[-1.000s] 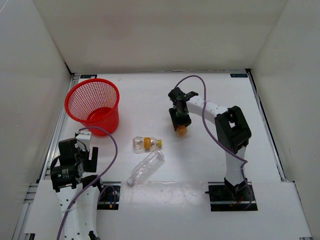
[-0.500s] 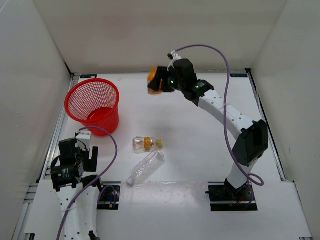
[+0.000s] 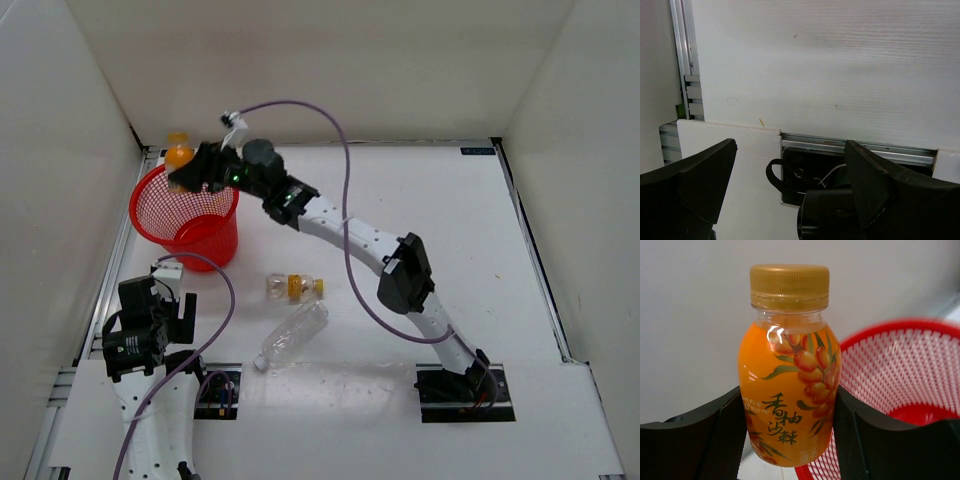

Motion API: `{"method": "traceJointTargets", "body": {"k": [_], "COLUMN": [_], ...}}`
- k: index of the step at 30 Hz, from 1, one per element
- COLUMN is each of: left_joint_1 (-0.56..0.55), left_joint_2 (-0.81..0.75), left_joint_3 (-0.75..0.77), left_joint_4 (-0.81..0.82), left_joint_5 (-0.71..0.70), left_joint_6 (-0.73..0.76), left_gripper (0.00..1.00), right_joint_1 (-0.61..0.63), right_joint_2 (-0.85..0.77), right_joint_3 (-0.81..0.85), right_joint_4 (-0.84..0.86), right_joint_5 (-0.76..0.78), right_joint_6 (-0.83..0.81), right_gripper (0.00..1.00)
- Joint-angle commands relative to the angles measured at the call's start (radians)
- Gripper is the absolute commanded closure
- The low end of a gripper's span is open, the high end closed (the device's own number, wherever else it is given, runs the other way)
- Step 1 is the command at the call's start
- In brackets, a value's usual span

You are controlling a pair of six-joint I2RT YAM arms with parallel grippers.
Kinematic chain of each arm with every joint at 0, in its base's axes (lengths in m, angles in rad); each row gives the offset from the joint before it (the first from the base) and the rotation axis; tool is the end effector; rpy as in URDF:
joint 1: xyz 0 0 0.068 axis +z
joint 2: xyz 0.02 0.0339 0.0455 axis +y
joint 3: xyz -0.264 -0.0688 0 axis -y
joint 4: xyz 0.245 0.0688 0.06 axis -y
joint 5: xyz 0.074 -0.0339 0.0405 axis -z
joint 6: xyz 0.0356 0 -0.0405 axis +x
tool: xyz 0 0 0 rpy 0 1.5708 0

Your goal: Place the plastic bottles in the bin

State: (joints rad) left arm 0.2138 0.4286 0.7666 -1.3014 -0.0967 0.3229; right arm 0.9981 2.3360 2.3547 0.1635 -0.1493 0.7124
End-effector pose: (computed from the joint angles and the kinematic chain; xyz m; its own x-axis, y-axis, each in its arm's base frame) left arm 0.0516 0.0147 0.2712 -0.8451 0.1397 -0.5161 0.0033 0.9666 0.2563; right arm 0.2958 0.4686 0.3883 -0.5208 0.3852 -0.7619 -0.7531 0.2130 0.6224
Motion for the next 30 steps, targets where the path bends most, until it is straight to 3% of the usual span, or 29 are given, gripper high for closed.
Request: {"method": "traceJointTargets", "body": {"k": [1,3,4,7,16,20,24,30], "left_joint_1": [-0.004,-0.004,-0.004,-0.004,-0.004,-0.004,-0.004,-0.004], "left_joint_2": [0.007,0.007,0.007,0.007,0.016,0.016,0.064,0.297], "left_joint_3": [0.005,0.005,0.005,0.005,0.023,0.063,0.166,0.547], "left_joint_4": [0.014,0.014,0.014,0.014,0.005,0.005,-0.033,-0.091], "left_joint_5": [-0.008,-0.008,-0.008,-0.008,-0.026,-0.026,0.008,0.102], "left_joint_6": [-0.012,-0.012,-0.012,-0.012,-0.002,0.007,0.102,0.329], "left_gripper": [0.0,0.0,0.0,0.0,0.0,0.0,0.0,0.0], "right_joint_1": [0.062,0.062,0.062,0.062,0.062,0.062,0.062,0.03], "right_joint_2": [-0.01,-0.02,-0.042,-0.066,-0.075,-0.17,-0.295,-0.625], "right_joint_3": [0.058,0.048,0.008,-0.006,0.023,-0.034,-0.099,-0.38], "right_joint_4": [-0.039,-0.067,-0.067,-0.099,-0.194,-0.17,-0.17,-0.2], "right_joint_5": [0.051,0.082,0.096,0.16,0.315,0.315,0.315,0.353], "right_joint_6": [-0.158,-0.169,-0.169,-0.215,-0.274,-0.264,-0.344,-0.484], "right_gripper": [0.58,0.46,0.32,0.17,0.12,0.09,0.03,0.0]}}
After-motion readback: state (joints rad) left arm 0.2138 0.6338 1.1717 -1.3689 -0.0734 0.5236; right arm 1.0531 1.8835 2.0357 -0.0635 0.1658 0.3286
